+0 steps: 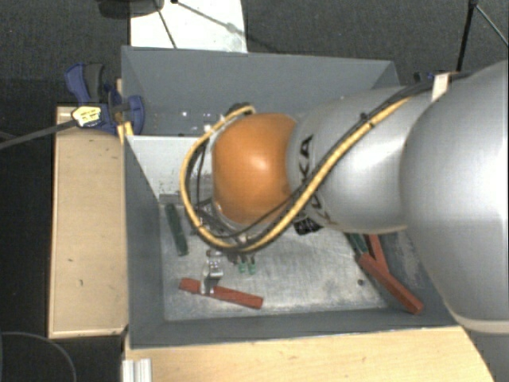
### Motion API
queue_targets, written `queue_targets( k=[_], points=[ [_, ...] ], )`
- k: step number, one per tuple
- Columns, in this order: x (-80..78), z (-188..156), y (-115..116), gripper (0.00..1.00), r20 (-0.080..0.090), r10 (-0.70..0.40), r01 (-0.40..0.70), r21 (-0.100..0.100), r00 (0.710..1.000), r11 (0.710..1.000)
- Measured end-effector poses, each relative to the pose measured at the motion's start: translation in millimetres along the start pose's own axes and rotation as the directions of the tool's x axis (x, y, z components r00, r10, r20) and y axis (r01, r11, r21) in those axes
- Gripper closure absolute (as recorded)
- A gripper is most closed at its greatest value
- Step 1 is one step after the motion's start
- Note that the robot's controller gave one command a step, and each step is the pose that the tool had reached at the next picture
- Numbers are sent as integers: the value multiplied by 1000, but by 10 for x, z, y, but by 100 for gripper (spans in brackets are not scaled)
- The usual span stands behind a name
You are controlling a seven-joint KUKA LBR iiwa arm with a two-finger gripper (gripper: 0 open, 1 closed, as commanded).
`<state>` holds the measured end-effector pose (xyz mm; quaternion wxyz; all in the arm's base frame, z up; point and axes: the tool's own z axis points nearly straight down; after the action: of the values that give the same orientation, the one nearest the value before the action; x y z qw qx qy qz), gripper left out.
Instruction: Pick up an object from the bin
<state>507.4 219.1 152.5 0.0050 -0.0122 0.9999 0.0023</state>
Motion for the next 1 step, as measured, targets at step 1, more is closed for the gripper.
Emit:
queue_targets(
  k=[1],
  points=[
    [53, 802, -127, 100, -2, 193, -193, 1, 981, 981]
  ],
)
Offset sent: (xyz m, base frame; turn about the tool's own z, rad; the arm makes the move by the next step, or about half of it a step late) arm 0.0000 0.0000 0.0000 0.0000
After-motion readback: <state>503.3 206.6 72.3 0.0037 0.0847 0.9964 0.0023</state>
